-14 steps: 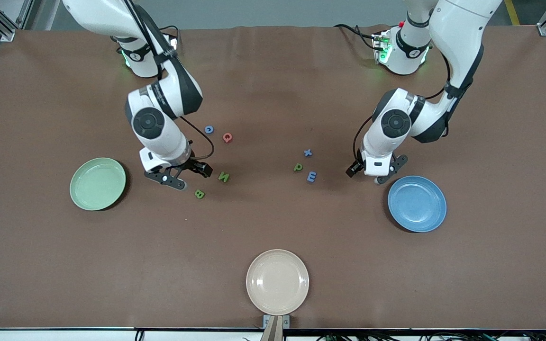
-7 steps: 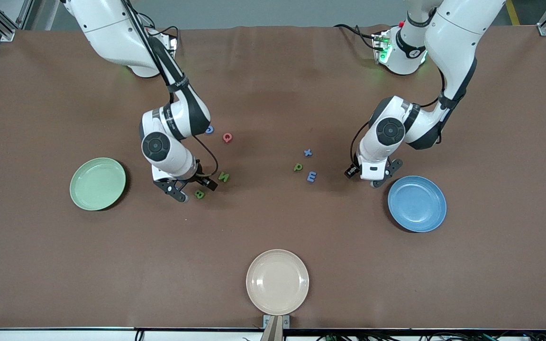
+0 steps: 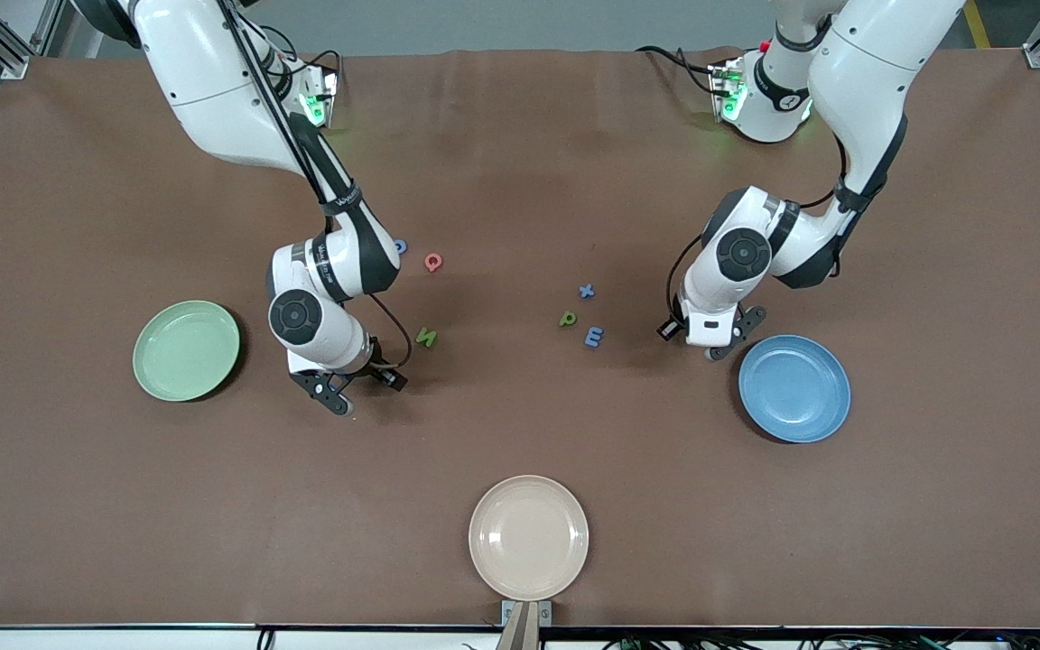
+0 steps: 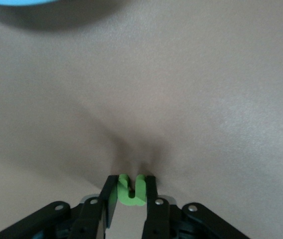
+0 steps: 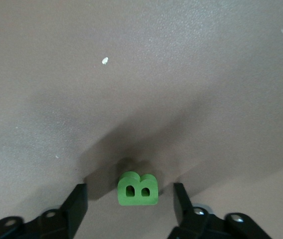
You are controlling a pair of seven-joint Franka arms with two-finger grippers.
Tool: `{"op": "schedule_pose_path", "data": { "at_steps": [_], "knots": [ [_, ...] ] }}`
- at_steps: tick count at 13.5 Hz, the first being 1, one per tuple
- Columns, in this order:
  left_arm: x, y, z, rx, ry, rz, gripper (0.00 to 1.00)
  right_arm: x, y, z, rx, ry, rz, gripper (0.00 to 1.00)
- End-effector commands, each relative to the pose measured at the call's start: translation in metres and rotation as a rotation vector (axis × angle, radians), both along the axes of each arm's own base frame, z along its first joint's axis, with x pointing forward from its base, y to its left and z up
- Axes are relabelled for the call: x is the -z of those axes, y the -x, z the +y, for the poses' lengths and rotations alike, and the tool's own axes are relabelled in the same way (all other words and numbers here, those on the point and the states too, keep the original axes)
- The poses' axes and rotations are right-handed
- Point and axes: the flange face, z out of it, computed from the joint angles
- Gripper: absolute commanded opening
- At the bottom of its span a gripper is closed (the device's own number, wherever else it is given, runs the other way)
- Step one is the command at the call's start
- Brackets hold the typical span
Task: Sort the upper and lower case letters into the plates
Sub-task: 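Grasp the green u with the left gripper while the right gripper grasps the green B, then drop the u on the blue plate while the right gripper carries B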
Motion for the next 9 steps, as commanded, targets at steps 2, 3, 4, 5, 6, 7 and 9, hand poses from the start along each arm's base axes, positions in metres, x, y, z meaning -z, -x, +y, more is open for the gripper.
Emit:
{"op": "schedule_pose_path", "data": {
  "at_steps": [2, 3, 4, 5, 6, 7, 9],
  "knots": [
    [-0.037, -0.032, 0.008, -0.027, 0.006, -0.085, 0.00, 0.000, -0.001, 0.003, 0.014, -0.011, 0.009, 0.56],
    [-0.055, -0.048, 0.020, -0.048, 0.006, -0.115, 0.00, 0.000, -0.001, 0.003, 0.008, -0.008, 0.008, 0.49],
    [-0.071, -0.066, 0.038, -0.056, 0.000, -0.128, 0.00, 0.001, -0.001, 0.002, 0.003, -0.005, 0.008, 0.44],
    [-0.083, -0.082, 0.058, -0.031, -0.016, -0.126, 0.00, 0.001, -0.001, 0.002, 0.000, -0.005, 0.008, 0.39],
    [-0.088, -0.097, 0.091, -0.007, -0.031, -0.121, 0.00, 0.002, -0.001, 0.001, -0.001, -0.005, 0.009, 0.36],
    [-0.087, -0.104, 0.124, 0.019, -0.039, -0.121, 0.01, 0.002, -0.001, 0.001, -0.004, -0.004, 0.010, 0.32],
    [-0.082, -0.112, 0.162, 0.042, -0.041, -0.115, 0.04, 0.002, -0.001, 0.001, -0.007, -0.004, 0.008, 0.25]
  ]
}}
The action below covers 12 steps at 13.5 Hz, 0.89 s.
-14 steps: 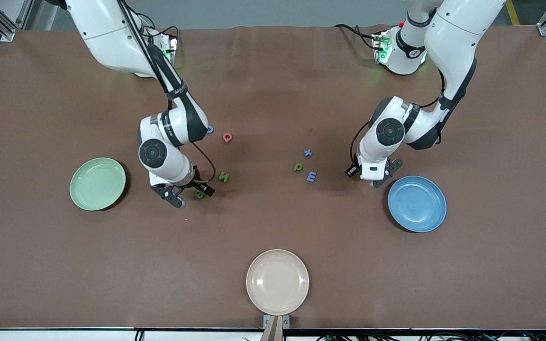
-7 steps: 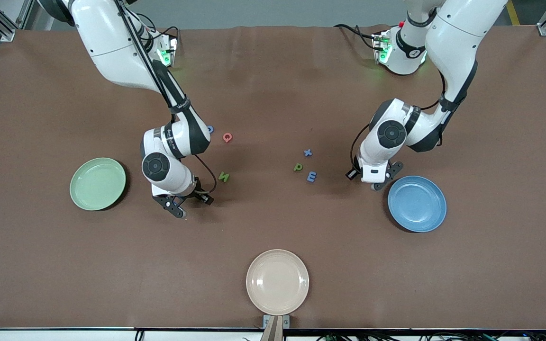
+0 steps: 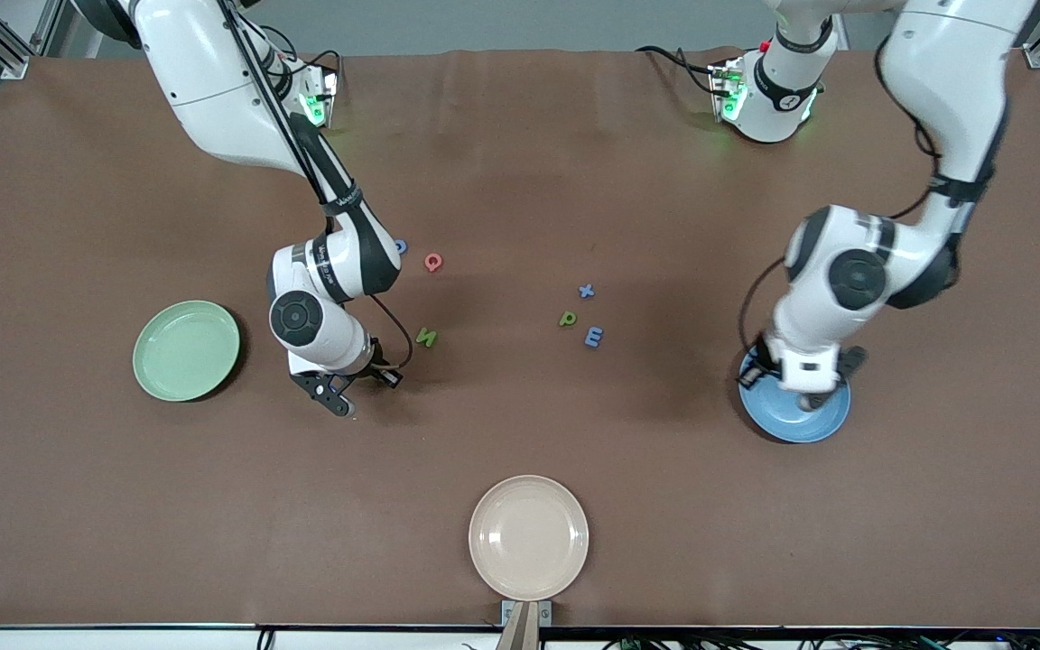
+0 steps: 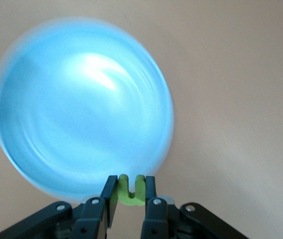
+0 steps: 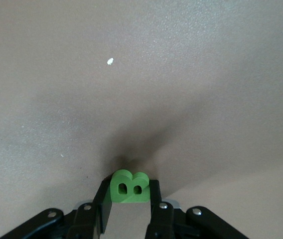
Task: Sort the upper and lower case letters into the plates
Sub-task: 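Drop the u on the blue plate while the right gripper carries B, then grasp the blue m with the left gripper while the right gripper releases B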
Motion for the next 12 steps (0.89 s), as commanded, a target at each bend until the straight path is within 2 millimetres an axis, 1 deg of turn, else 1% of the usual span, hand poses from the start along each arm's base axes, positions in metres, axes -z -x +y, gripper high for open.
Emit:
{"op": "schedule_pose_path", "data": {
  "at_steps": [1, 2, 3, 4, 5, 6, 7, 8, 9, 10, 11, 12],
  "knots": [
    [0.018, -0.002, 0.027, 0.028, -0.011, 0.035, 0.09, 0.005, 0.002, 0.001, -0.007, -0.003, 0.009, 0.21],
    [0.023, -0.002, 0.032, 0.019, -0.009, 0.044, 0.19, 0.003, 0.001, 0.001, -0.019, -0.006, 0.004, 0.18],
    [0.028, 0.000, 0.041, 0.007, -0.009, 0.055, 0.35, -0.001, 0.002, 0.001, -0.046, -0.006, 0.018, 0.15],
    [0.030, 0.002, 0.047, -0.003, -0.010, 0.064, 0.69, -0.012, 0.001, -0.005, -0.076, -0.004, 0.053, 0.15],
    [0.030, 0.004, 0.047, -0.016, -0.011, 0.067, 0.99, -0.038, -0.004, -0.019, -0.101, -0.016, 0.080, 0.15],
    [0.027, 0.006, 0.048, -0.025, -0.014, 0.068, 1.00, -0.062, -0.006, -0.034, -0.135, -0.030, 0.102, 0.14],
    [0.023, 0.006, 0.046, -0.023, -0.021, 0.081, 1.00, -0.089, -0.004, -0.044, -0.172, -0.041, 0.109, 0.14],
    [0.015, 0.007, 0.037, -0.024, -0.027, 0.093, 1.00, -0.110, -0.005, -0.069, -0.196, -0.045, 0.131, 0.14],
    [0.005, 0.005, 0.025, -0.036, -0.024, 0.086, 1.00, -0.125, -0.004, -0.097, -0.238, -0.043, 0.153, 0.14],
    [-0.006, 0.004, 0.000, -0.061, -0.007, 0.083, 1.00, -0.138, -0.005, -0.133, -0.275, -0.050, 0.166, 0.14],
    [-0.010, 0.004, -0.026, -0.091, 0.013, 0.075, 1.00, -0.148, 0.003, -0.166, -0.341, -0.053, 0.162, 0.14],
    [-0.015, 0.008, -0.057, -0.117, 0.031, 0.070, 1.00, -0.154, 0.012, -0.194, -0.394, -0.047, 0.156, 0.14]
  ]
}}
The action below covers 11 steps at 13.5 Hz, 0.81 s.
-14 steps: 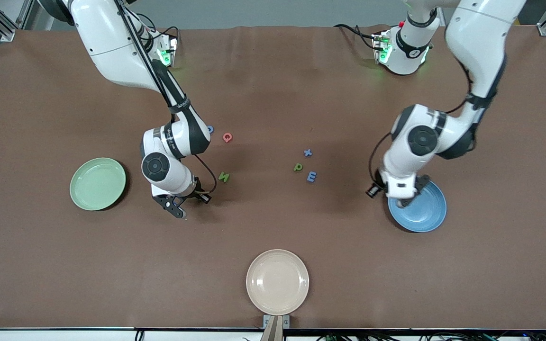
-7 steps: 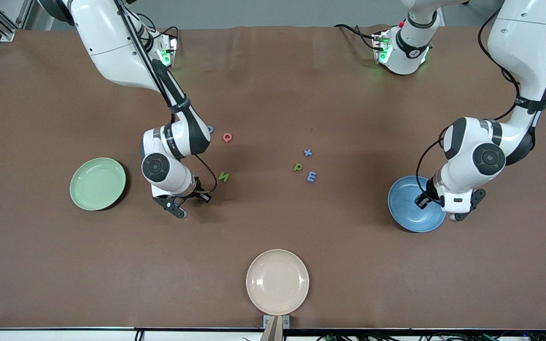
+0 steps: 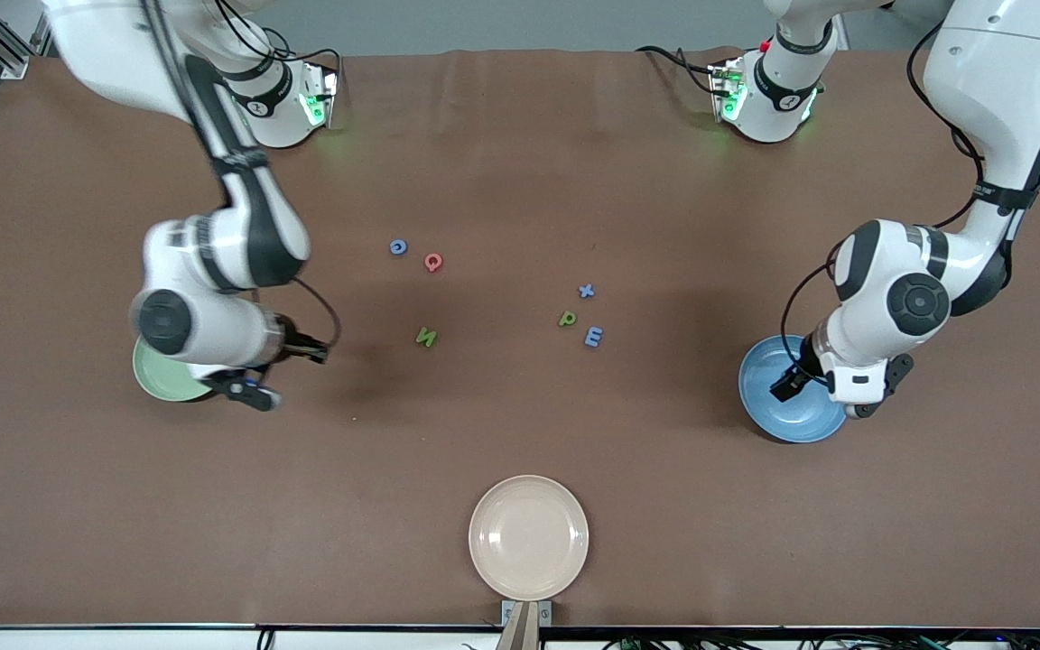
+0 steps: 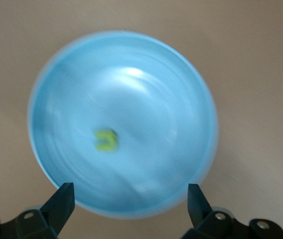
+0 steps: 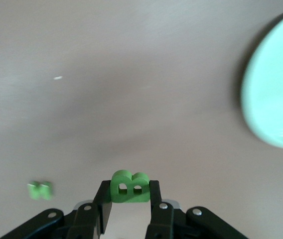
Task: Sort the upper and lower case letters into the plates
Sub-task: 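Grasp the blue m with the left gripper while the right gripper releases B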
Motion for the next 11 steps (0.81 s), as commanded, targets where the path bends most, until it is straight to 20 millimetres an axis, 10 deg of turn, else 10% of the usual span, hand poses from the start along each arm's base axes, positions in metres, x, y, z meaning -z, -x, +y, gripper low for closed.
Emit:
{"op": "schedule_pose_path", "data": {
  "at_steps": [1, 4, 8, 11],
  "knots": [
    [-0.014, 0.007, -0.077, -0.051, 0.020, -0.004, 1.00, -0.013, 0.035, -0.079, -0.118, -0.020, -0.002, 0.14],
    [0.005, 0.024, -0.174, -0.109, 0.043, 0.018, 1.00, 0.014, 0.061, -0.139, -0.209, -0.042, -0.039, 0.14],
    [0.047, 0.060, -0.223, -0.225, 0.020, 0.068, 0.99, 0.061, 0.082, -0.206, -0.329, -0.047, -0.150, 0.15],
    [0.062, 0.074, -0.252, -0.359, 0.043, 0.051, 0.99, 0.098, 0.082, -0.214, -0.369, -0.032, -0.175, 0.16]
  ]
}}
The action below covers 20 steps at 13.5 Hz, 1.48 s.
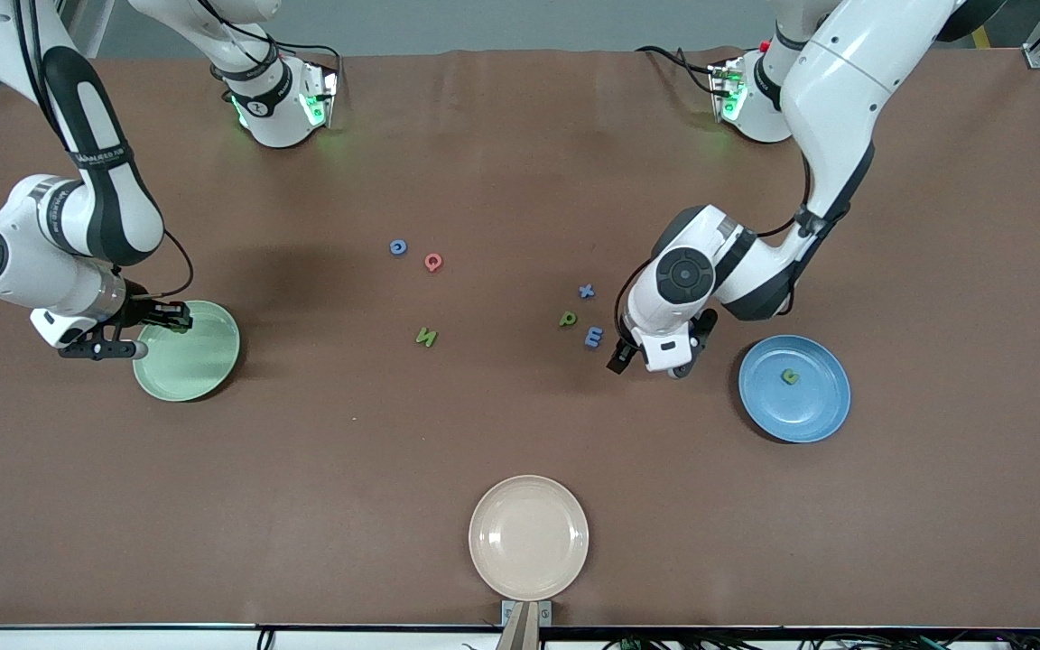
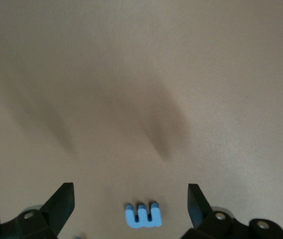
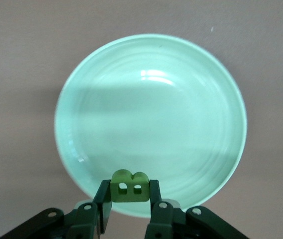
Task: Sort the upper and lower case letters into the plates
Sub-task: 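Grasp the blue m with the left gripper while the right gripper releases B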
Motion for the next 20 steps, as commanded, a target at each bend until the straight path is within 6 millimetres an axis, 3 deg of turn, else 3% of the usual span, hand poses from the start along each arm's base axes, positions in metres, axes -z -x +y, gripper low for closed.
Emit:
{"op": "schedule_pose_path", "data": {
  "at_steps": [1, 7, 10, 11, 13, 14, 17, 18, 20],
  "knots": [
    [0.014, 0.010, -0.024, -0.085, -0.003, -0.033, 0.99, 0.025, 0.004, 0.003, -0.035, 0.011, -0.020, 0.17],
    [0.031, 0.022, -0.038, -0.139, 0.001, -0.054, 0.98, 0.059, 0.016, 0.004, -0.036, 0.012, 0.013, 0.20],
    [0.032, 0.024, -0.044, -0.151, 0.016, -0.061, 0.87, 0.060, 0.017, 0.004, -0.036, 0.011, 0.016, 0.27],
    [0.035, 0.026, -0.048, -0.148, 0.023, -0.061, 0.79, 0.060, 0.017, 0.005, -0.037, 0.011, 0.016, 0.40],
    [0.037, 0.025, -0.048, -0.151, 0.035, -0.066, 0.63, 0.055, 0.016, 0.007, -0.031, 0.009, 0.020, 0.95],
    [0.039, 0.024, -0.046, -0.154, 0.033, -0.063, 0.56, 0.048, 0.015, 0.012, -0.034, 0.007, 0.021, 1.00],
    [0.041, 0.024, -0.045, -0.155, 0.032, -0.060, 0.36, -0.002, 0.010, 0.048, -0.066, -0.011, 0.044, 1.00],
    [0.043, 0.025, -0.044, -0.155, 0.031, -0.057, 0.36, -0.018, 0.006, 0.073, -0.039, -0.007, 0.044, 1.00],
    [0.040, 0.021, -0.041, -0.152, 0.032, -0.062, 0.19, -0.034, 0.000, 0.121, 0.082, 0.018, 0.073, 1.00]
  ]
}}
